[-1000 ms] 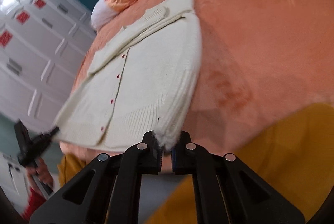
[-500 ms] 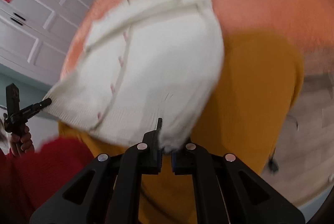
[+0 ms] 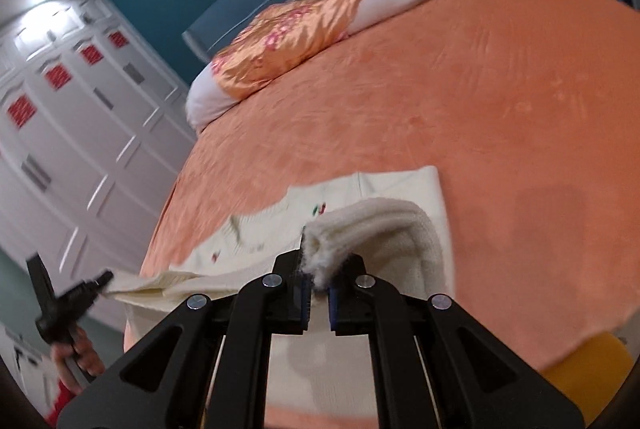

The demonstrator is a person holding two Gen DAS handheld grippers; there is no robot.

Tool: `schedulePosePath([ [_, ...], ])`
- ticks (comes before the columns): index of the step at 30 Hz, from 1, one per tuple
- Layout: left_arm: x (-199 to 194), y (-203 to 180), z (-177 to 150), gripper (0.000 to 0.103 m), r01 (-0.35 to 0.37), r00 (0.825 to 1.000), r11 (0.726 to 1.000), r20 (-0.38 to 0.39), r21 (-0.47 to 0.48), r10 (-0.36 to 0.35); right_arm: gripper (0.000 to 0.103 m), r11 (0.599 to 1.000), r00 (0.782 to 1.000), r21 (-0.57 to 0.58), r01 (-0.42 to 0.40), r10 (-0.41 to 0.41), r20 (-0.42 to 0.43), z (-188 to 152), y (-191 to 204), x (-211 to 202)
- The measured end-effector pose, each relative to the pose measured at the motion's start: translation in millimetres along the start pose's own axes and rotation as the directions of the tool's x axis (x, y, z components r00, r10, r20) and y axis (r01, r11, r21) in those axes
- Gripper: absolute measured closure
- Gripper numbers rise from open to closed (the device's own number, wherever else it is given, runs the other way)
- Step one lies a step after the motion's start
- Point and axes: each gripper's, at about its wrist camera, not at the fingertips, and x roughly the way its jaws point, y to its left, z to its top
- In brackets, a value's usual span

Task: Fold small clothes

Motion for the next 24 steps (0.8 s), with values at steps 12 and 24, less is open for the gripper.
schedulePosePath([
  [12, 113.1, 11.4, 6.7, 0.094, -0.136, 0.987, 0.991, -0.083, 0.000, 0.135, 0.098, 0.991, 0.998, 0.116, 0.060, -0.056, -0.039, 24.0, -17.3, 102.9],
  [24, 170.5, 27.9, 0.0, 0.072, -0.199, 0.971, 0.980, -0.132, 0.022, 0.200, 0.098, 0.990, 0.990, 0.088, 0.109, -0.101, -0.095, 22.4, -37.3, 160.6],
])
